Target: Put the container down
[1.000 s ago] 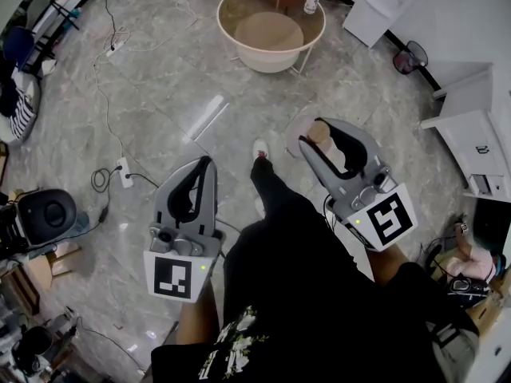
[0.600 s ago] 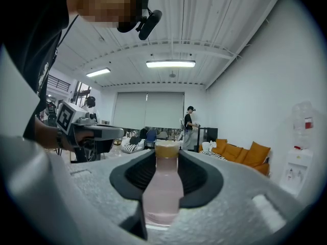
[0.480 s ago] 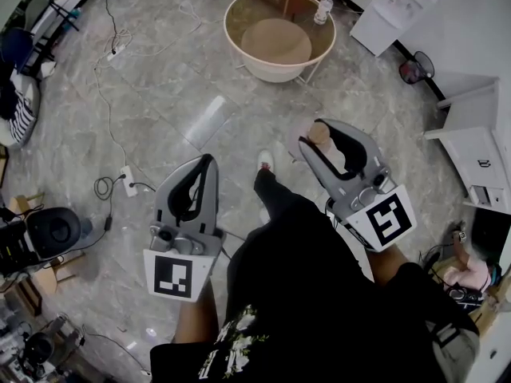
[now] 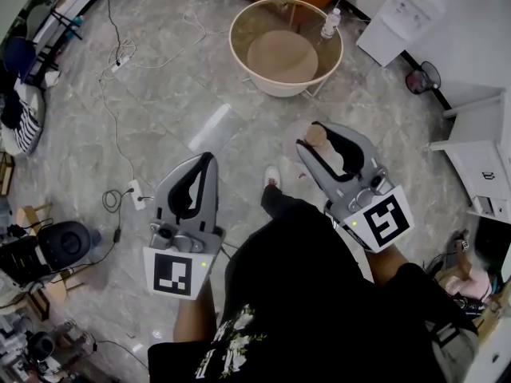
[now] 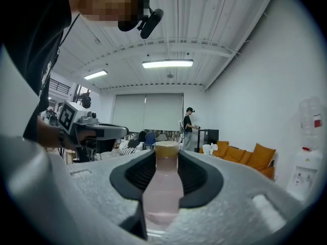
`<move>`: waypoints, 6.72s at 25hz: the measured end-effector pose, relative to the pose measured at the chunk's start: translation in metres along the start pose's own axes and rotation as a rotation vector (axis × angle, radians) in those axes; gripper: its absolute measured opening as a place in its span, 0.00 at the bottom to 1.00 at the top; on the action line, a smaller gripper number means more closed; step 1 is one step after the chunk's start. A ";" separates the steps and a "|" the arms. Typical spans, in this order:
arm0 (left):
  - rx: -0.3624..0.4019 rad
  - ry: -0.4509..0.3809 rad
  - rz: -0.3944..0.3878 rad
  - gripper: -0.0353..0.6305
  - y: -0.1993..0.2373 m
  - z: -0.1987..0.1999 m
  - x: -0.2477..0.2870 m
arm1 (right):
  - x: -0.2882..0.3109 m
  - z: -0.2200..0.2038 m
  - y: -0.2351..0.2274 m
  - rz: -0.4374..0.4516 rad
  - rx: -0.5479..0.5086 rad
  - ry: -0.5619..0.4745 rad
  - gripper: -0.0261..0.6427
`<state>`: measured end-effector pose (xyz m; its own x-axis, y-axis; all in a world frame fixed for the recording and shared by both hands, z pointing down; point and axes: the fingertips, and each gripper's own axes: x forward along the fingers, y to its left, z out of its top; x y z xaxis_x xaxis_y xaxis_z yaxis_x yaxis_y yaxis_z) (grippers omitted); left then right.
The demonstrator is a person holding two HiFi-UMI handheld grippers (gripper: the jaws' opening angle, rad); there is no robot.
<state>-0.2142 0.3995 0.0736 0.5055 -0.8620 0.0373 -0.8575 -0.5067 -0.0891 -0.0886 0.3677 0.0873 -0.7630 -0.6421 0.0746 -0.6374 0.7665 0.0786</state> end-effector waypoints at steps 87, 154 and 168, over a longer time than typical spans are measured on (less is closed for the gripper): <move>0.005 -0.031 -0.585 0.06 0.390 -0.037 0.413 | 0.409 -0.007 -0.288 -0.601 0.053 0.091 0.23; -0.003 0.311 -0.955 0.06 0.245 -0.357 0.871 | 0.435 -0.415 -0.656 -0.784 0.361 0.388 0.23; 0.000 0.348 -1.093 0.06 0.249 -0.467 0.909 | 0.482 -0.534 -0.671 -0.850 0.376 0.435 0.23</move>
<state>-0.0128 -0.5161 0.5497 0.9261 0.0824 0.3681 0.0242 -0.9868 0.1602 0.0292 -0.4625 0.6017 0.0135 -0.8663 0.4993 -0.9986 -0.0373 -0.0379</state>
